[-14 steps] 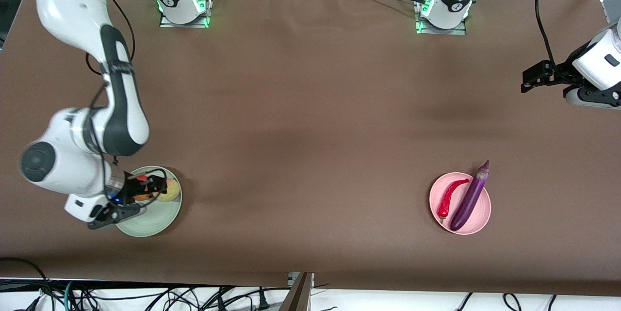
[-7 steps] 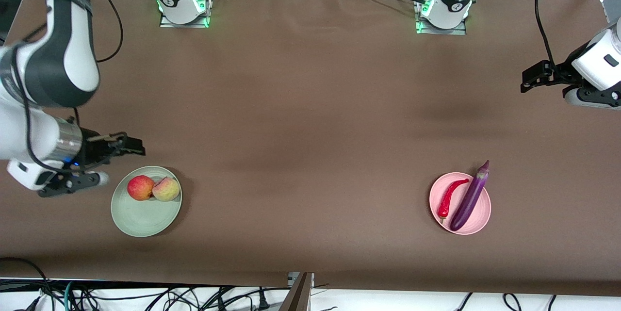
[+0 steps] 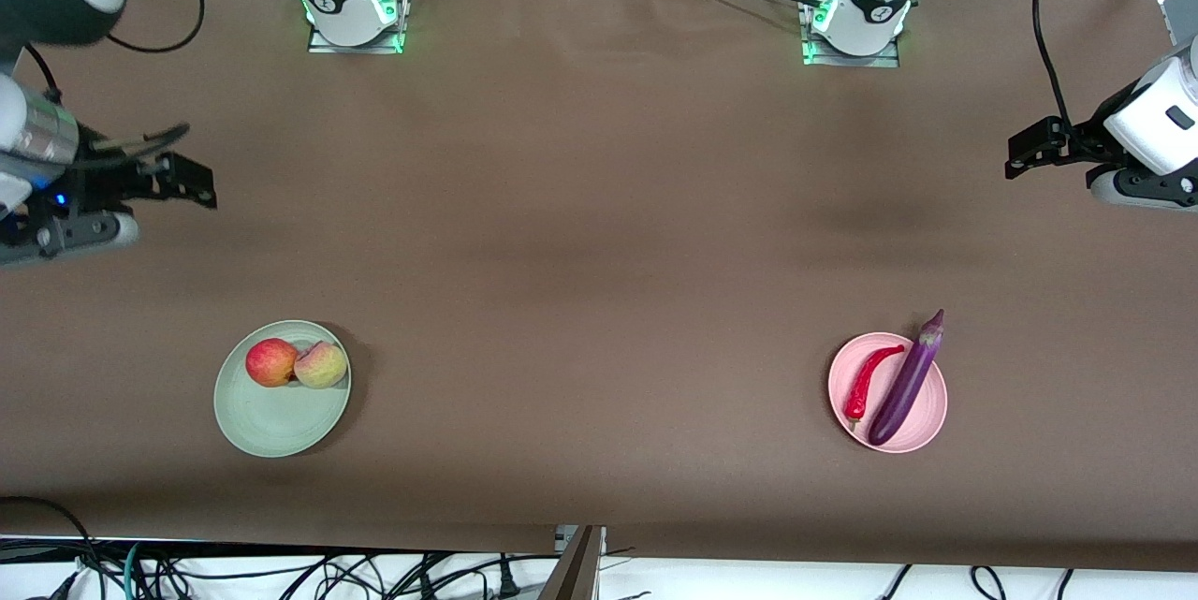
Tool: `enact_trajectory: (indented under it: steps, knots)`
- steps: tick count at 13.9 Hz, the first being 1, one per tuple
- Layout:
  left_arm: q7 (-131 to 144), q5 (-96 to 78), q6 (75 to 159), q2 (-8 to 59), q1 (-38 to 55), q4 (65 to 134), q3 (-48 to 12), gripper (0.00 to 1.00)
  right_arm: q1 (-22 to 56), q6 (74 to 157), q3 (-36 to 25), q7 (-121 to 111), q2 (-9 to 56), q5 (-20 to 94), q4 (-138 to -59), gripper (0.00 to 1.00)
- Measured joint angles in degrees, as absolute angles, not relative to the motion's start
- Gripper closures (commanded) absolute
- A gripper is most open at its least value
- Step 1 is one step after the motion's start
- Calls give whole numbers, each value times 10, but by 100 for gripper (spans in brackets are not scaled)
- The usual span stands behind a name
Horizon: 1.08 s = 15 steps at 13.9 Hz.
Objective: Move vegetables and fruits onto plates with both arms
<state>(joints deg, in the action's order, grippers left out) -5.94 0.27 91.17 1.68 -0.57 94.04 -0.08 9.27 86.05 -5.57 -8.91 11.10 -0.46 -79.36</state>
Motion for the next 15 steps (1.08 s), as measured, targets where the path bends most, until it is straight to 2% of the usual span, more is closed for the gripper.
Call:
enact_trajectory:
  steps: [2,5,9,15]
  knots:
    - [-59,3,911,17,-6,941,-1,0,70,862,-51,-89,67,-5,-821,0]
    - [-59,3,910,17,-6,941,-1,0,50,858,-49,-90,37,-7,-842,0]
    - [-59,3,909,17,-6,941,0,0,47,820,-30,-76,35,-13,-854,0]
    - [-59,3,909,17,-6,941,1,0,37,818,-31,-72,36,-13,-854,0]
